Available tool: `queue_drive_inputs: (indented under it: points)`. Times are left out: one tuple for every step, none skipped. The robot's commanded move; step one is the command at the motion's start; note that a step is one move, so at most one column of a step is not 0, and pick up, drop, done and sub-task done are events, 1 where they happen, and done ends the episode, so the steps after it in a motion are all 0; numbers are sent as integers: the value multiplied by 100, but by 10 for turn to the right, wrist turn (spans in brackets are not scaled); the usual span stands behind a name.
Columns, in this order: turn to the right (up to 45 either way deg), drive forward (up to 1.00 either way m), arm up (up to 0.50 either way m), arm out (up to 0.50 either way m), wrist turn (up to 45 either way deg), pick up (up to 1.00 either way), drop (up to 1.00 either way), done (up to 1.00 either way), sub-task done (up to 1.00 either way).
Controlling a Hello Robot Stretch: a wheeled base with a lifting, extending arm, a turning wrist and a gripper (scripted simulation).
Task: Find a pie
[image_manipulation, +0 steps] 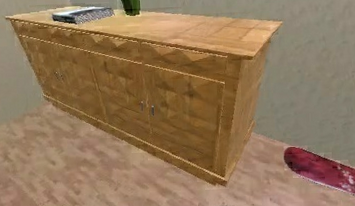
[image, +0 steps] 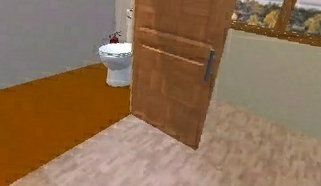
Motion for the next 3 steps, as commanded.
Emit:
queue_drive_inputs:
  points:
    - [0, 50, 0, 0, 0, 0, 0, 0, 0]
    - [-450, 0, 0, 0, 0, 0, 0, 0, 0]
    - [-90, 0, 0, 0, 0, 0, 0, 0, 0]
